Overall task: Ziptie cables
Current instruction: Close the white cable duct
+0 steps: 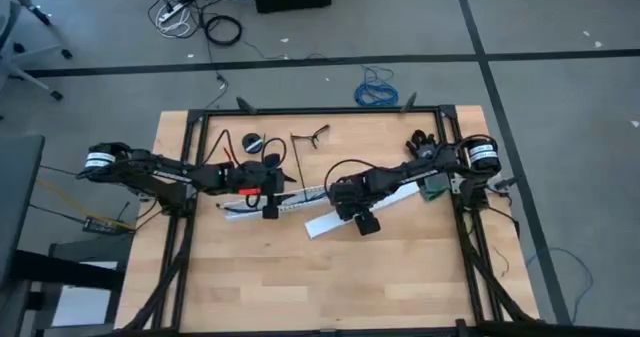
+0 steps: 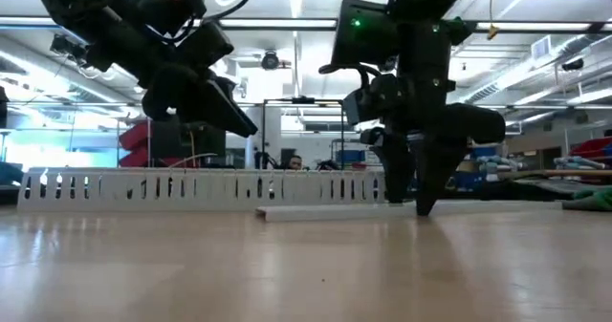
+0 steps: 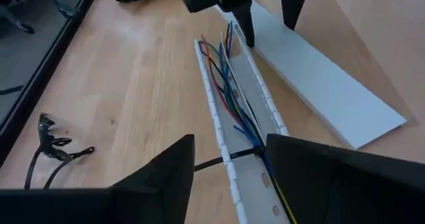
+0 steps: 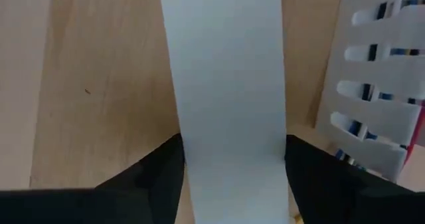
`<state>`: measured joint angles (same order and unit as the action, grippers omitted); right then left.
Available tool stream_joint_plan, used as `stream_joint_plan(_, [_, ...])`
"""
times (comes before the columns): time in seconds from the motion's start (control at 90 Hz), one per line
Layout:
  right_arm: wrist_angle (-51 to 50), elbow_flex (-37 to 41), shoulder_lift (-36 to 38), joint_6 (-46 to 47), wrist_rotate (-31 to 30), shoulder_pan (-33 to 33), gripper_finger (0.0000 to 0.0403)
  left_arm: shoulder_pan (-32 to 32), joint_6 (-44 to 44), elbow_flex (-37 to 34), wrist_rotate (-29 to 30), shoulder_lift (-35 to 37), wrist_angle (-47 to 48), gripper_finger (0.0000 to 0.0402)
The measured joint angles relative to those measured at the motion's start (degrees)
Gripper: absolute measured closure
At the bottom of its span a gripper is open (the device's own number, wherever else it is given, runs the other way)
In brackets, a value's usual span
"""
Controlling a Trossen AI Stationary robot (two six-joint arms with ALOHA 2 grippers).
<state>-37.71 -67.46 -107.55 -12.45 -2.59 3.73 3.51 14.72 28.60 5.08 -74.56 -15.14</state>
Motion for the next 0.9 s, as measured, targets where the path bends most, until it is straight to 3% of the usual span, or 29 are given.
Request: stream_joint_plan(0.9, [0.0,0.0,-0.1,2.3,0.0,0.8,0.0159,0.0,0.0,0.0,0.0,0.0,0.0,0.0218])
